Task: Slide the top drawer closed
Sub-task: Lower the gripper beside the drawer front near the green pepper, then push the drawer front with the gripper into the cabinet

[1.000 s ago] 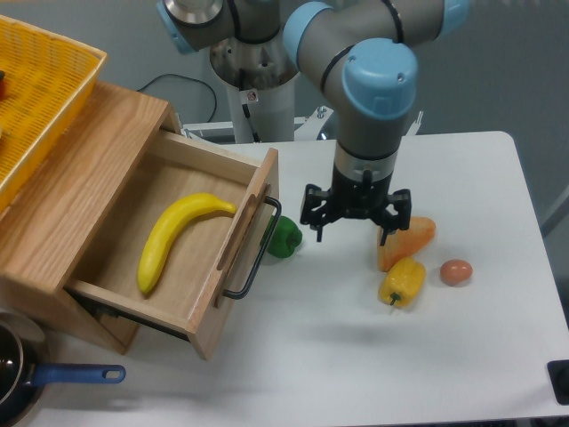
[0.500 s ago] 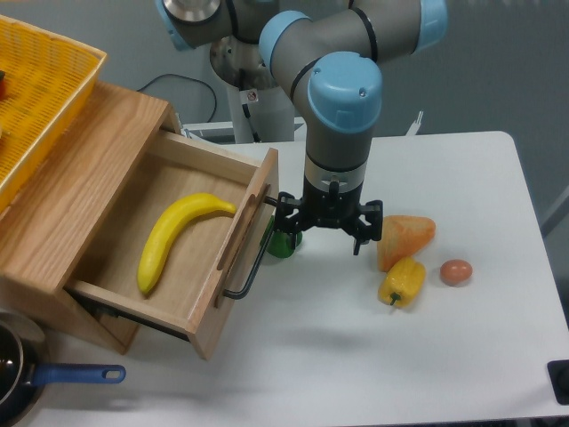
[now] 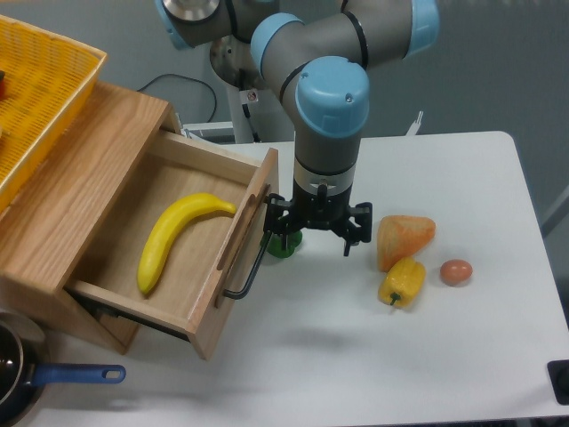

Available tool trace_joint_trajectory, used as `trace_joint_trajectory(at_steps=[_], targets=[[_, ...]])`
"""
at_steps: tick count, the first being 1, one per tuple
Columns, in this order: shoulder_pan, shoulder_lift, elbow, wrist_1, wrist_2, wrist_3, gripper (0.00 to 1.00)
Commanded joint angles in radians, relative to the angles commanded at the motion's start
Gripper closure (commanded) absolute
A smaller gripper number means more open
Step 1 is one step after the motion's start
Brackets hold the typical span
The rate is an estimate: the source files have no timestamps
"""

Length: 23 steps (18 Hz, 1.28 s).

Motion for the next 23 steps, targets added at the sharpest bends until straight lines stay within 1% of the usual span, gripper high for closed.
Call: trace_joint_trajectory(at_steps=[20,23], targets=[[-0.035,0.002,-0.002,-0.002,0.0,-0.006,0.0],[-0.041,0.003,-0.002,-0.012,0.002,-0.008,0.0]])
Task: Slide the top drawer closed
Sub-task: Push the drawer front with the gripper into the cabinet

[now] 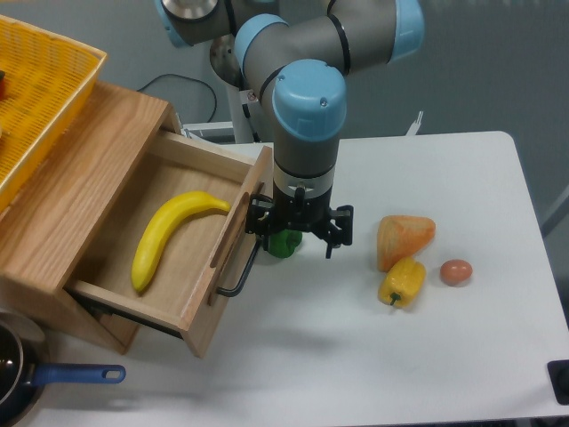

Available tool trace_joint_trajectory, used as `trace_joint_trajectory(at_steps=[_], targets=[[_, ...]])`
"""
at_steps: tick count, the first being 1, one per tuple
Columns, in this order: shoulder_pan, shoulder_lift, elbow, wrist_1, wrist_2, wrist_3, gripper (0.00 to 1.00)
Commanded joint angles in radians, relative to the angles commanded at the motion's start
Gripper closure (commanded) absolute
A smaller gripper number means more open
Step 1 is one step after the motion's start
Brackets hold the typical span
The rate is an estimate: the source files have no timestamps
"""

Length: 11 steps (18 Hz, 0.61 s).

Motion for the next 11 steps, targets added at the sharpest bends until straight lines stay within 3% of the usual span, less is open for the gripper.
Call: trace_joint_trajectory(at_steps=[4,11], targets=[[-0.005,0.003,0.0,-0.034,0.0,0.0,0.0],[-0.029,0.006,-0.008,-0.043,0.002,0.0,0.0]])
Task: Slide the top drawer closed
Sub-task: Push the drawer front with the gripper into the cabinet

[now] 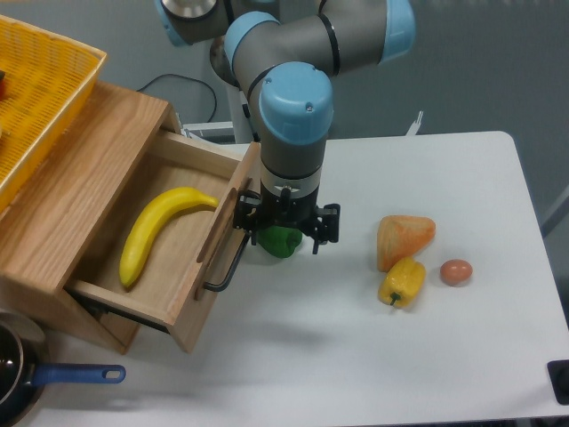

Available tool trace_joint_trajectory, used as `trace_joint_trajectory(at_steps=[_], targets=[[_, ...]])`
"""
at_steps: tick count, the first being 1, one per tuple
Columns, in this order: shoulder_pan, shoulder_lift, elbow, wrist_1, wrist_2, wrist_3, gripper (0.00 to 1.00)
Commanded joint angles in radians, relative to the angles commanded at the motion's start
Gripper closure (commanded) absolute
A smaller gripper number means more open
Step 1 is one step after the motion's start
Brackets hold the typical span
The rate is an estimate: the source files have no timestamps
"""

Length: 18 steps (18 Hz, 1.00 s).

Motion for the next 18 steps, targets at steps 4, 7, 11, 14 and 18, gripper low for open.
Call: trace_joint_trajectory(at_steps=[4,7,11,14,18], targets=[[-0.005,0.002,-0.002,-0.012,0.0,0.0,0.0],[-0.015,0.008,-0.002,-0.014,0.0,-0.006,0.0],[-0.017,0.009,0.0,-0.02,0.0,-0.02,0.0],[-0.028,0.014,0.0,-0.029,-0.002,-0.02,0.0],[-0.037,0.015,-0.002,-0.032,-0.002,-0.021,0.0]])
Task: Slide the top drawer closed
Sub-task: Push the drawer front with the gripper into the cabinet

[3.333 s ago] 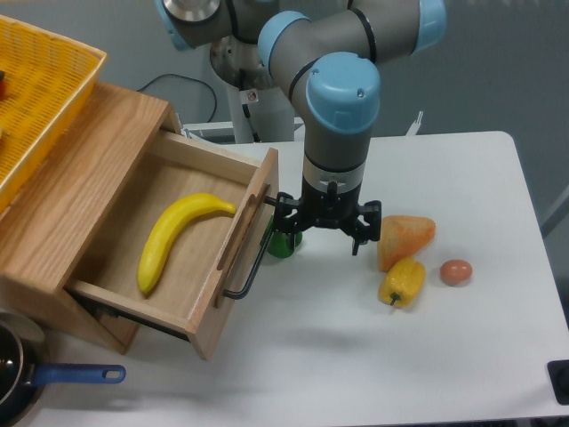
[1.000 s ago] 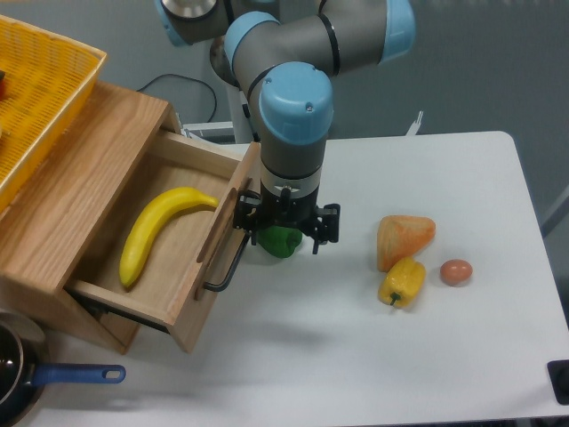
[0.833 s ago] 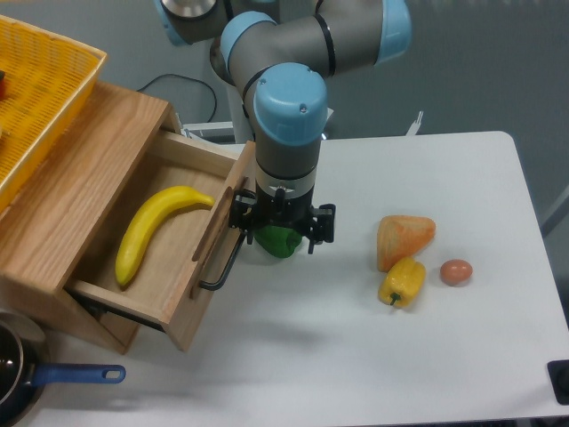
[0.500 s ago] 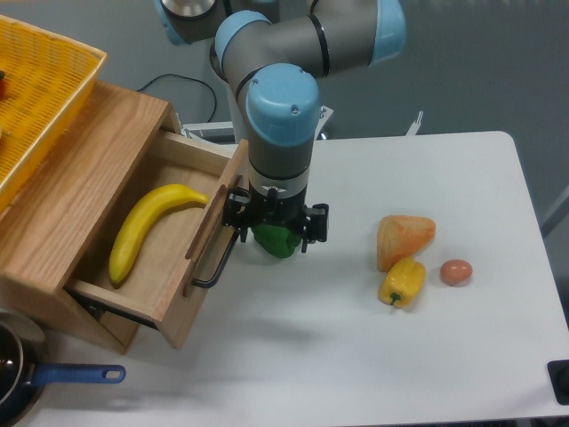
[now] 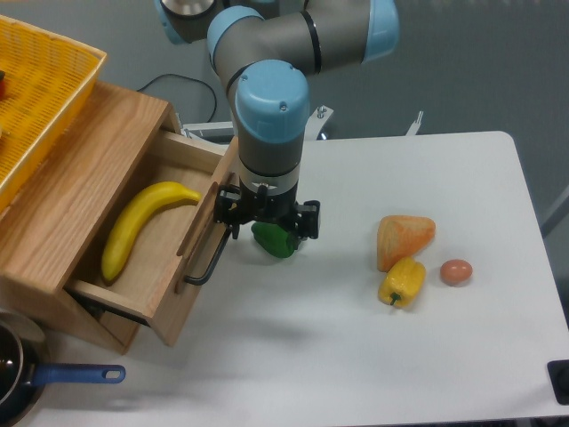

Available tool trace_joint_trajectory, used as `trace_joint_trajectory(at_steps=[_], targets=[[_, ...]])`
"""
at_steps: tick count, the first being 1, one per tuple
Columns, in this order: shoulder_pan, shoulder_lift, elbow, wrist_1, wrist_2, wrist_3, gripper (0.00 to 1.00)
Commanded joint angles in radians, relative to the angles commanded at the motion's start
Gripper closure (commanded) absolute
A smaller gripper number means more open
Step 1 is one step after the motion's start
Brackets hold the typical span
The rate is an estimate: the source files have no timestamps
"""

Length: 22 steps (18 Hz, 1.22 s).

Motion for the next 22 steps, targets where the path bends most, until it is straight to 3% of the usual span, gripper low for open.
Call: trace_joint_trajectory(at_steps=[22], targets=[[-0.066,0.009,-0.023,-0.002,0.0,-0.046,0.0]])
